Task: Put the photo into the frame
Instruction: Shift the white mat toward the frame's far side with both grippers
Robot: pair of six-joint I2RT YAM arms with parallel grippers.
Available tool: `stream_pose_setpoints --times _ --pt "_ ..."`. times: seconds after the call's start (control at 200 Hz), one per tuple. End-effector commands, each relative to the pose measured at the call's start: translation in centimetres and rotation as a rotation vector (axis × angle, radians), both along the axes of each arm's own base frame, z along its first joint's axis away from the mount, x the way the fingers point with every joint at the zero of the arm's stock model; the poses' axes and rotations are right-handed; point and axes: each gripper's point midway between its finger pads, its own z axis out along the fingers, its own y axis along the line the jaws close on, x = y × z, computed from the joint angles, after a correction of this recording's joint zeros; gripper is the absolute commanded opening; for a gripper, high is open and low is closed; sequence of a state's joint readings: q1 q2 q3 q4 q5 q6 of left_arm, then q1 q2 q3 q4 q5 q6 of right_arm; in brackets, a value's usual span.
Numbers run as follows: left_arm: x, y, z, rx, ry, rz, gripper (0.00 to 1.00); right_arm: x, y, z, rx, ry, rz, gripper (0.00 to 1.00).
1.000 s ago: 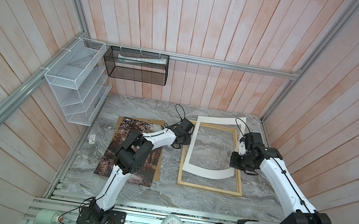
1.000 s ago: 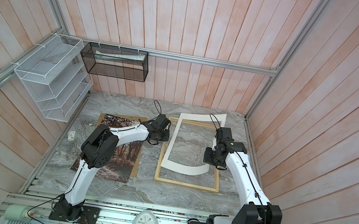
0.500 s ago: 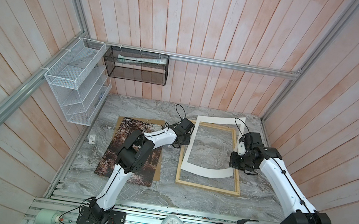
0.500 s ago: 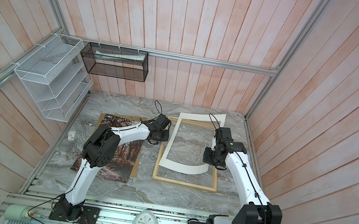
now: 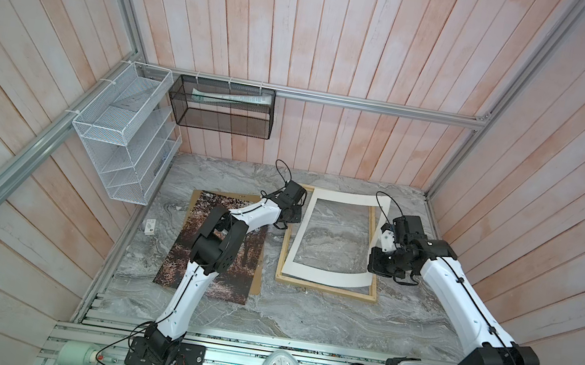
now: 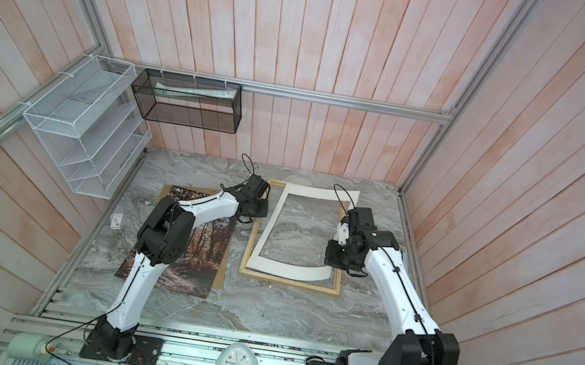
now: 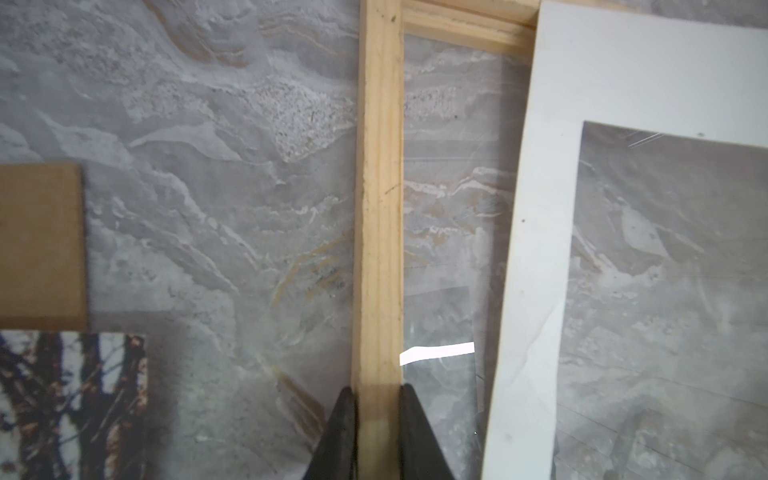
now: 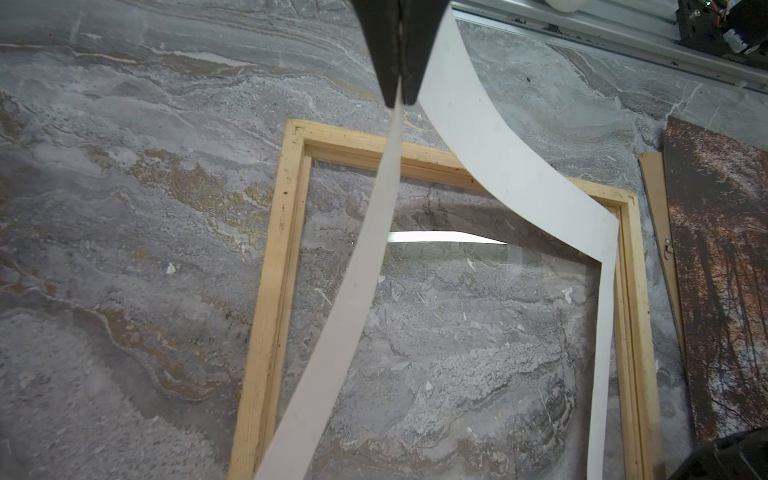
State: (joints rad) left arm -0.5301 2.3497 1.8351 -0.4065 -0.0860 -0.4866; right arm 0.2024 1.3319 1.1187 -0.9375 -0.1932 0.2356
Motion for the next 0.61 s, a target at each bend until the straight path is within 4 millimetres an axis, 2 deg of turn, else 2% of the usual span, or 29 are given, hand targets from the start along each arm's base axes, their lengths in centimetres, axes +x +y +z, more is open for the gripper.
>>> stream_pose_setpoints --times 0.0,0.095,0.21,0.385,0.6 --pt "1.3 0.0 -0.1 0.012 -0.036 -0.012 0.19 -0.6 0.8 0.4 0.030 -0.013 0.038 0.00" --pt "1.5 -0.2 0.1 0.009 -0.044 -0.031 0.22 -0.7 1.2 0.5 0.031 -0.015 0.054 0.00" --pt "1.4 -0.5 0.7 -0.012 -0.051 -0.046 0.30 -0.7 2.0 0.2 0.021 -0.009 0.086 0.00" --pt "0.7 -1.0 2.4 -0.065 -0.069 -0.070 0.38 0.3 1.8 -0.4 -0.035 0.002 0.099 0.00" --pt "-0.3 -0.7 4.7 -0.084 -0.085 -0.082 0.41 1.9 1.0 -0.8 -0.121 -0.013 0.091 0.00"
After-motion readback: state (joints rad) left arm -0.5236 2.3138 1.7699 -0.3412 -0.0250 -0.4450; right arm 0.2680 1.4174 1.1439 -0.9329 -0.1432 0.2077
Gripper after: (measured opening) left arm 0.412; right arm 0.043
